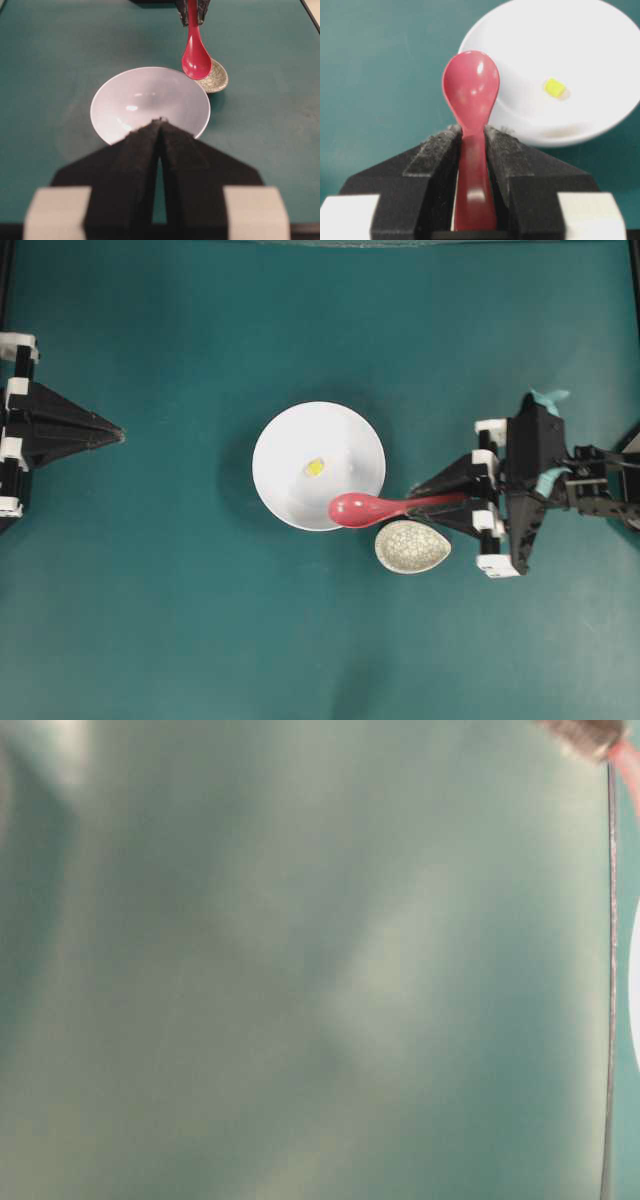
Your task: Scoop the yellow hexagonal prism block from the bowl with a spoon using the right arm.
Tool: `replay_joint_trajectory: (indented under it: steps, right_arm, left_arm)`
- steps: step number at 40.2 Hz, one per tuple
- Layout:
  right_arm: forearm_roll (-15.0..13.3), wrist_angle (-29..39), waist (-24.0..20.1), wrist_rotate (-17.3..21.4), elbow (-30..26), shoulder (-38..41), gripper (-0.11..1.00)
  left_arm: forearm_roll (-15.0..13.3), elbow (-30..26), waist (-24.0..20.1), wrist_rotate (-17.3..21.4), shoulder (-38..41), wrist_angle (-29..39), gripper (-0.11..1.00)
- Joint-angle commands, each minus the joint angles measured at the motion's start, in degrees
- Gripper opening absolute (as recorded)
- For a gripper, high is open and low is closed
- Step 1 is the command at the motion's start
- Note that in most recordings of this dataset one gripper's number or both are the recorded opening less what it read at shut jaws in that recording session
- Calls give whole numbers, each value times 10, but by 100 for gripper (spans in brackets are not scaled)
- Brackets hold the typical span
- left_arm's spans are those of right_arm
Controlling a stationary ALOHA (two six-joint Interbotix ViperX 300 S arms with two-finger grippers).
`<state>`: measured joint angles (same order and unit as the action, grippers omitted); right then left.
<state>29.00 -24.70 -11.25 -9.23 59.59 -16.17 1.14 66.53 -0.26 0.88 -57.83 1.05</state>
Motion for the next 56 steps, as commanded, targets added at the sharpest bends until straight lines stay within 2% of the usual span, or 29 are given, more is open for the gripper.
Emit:
replay_joint_trajectory:
  steps: [1, 17, 31, 40, 56]
  right_arm:
    - [-2, 35, 18, -3, -31, -8, 24]
    - [-4, 241, 113, -4, -117, 9, 24]
    - [-41, 391, 148, 1, -200, 72, 24]
    - [-62, 412, 156, 3, -225, 94, 24]
    - [-62, 425, 168, 10, -229, 110, 24]
  left_arm:
    - [2, -15, -1, 1, 4, -10, -1]
    - [1, -15, -1, 1, 4, -12, -1]
    - [1, -15, -1, 1, 4, -13, -1]
    - [1, -15, -1, 1, 4, -12, -1]
    - [1, -15, -1, 1, 4, -12, -1]
